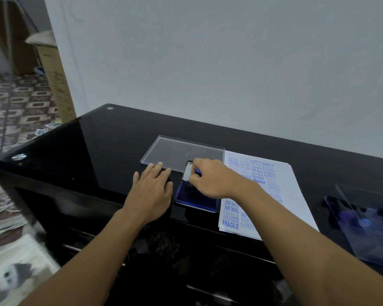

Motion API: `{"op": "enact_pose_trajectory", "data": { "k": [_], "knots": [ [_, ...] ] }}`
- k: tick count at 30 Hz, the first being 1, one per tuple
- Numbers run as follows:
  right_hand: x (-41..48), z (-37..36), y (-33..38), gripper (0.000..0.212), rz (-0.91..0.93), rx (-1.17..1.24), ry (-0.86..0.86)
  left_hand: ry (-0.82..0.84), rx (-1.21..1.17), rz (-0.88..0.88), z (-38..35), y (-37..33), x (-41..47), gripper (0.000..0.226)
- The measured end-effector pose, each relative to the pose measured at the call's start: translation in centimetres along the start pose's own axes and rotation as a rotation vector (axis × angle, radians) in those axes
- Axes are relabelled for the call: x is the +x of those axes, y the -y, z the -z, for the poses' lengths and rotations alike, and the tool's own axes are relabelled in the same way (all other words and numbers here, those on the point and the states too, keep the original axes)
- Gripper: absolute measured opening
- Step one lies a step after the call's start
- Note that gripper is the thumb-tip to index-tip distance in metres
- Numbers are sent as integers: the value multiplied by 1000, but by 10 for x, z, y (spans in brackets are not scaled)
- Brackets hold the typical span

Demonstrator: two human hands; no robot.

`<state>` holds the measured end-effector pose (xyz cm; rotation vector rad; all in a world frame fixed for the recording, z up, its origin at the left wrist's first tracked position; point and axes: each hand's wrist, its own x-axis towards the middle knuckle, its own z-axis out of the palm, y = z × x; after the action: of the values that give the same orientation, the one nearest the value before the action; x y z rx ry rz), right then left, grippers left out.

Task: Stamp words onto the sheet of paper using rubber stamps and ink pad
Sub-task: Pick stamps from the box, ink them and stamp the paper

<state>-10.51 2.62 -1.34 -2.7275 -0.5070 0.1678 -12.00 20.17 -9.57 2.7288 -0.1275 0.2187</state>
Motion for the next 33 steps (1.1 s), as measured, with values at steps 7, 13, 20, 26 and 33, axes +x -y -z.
{"op": "enact_pose_trajectory", "data": {
  "k": [7,13,20,26,33],
  "knots": [
    [6,-7,6,10,72,-130,62,20,68,12,-7,4,1,50],
    [8,-13,6,10,97,-170,31,30,98,16,-8,4,1,51],
    [9,-31,5,13,157,-222,-93,23,105,17,-9,3,0,51],
    [8,-35,3,13,143,-167,-122,-1,100,21,-9,1,-2,50],
    [9,-36,2,15,109,-136,-135,-12,92,25,-9,0,-2,50]
  ]
}}
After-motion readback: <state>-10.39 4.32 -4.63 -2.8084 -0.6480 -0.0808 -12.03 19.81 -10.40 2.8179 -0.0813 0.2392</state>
